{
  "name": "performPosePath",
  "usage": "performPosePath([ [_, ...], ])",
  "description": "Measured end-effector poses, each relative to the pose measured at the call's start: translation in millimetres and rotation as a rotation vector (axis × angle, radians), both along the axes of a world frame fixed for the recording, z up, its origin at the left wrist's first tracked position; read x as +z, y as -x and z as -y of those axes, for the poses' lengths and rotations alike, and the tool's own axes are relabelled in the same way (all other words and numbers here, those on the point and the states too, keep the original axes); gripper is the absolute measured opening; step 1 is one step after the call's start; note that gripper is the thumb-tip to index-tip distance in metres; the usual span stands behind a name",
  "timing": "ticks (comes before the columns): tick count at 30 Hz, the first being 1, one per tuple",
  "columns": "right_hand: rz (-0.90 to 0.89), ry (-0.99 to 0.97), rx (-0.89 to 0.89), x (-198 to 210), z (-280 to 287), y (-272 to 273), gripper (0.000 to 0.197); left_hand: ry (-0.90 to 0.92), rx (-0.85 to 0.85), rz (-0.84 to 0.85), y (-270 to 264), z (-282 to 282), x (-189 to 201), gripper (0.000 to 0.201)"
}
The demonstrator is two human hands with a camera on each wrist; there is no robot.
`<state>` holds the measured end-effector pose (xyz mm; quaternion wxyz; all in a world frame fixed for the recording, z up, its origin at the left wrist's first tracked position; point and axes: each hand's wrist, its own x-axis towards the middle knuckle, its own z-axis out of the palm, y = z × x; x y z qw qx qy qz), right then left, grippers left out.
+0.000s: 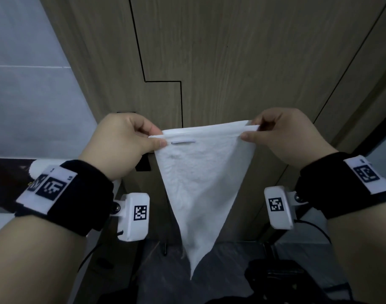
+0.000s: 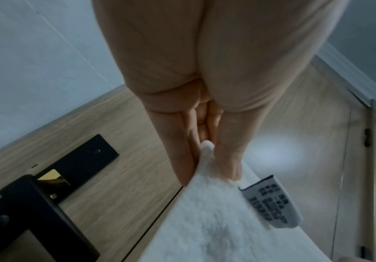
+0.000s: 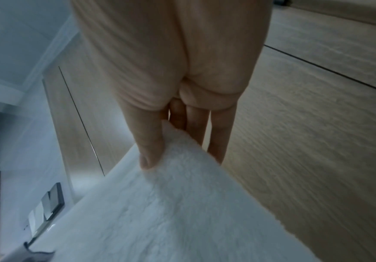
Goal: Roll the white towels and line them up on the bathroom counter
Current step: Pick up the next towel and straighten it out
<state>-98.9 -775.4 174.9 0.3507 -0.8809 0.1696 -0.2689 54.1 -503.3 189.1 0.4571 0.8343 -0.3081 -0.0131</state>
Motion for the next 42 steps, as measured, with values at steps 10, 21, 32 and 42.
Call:
performPosePath([
  [10,0.064,0.016,-0.010,9.3,7.5,-11.9,0.022,-0.007,0.018,0.086,1.8,8.5,11.8,0.018],
  [21,-0.031,0.118,-0.016,-1.6,13.5,-34.1,0.015,-0.036,-0.048,0.031,16.6,13.3,9.9,0.022],
  [32,0.040,-0.181,0.026,-24.9,9.2,-56.9,0.028,-0.002,0.014,-0.025,21.2,-1.2,-2.5,0.017],
  [42,0.006,-0.282,0.280,-42.1,-21.8,-66.5,0.024,-0.140,0.293,0.018,23.7,-45.8,-34.4,0.018],
])
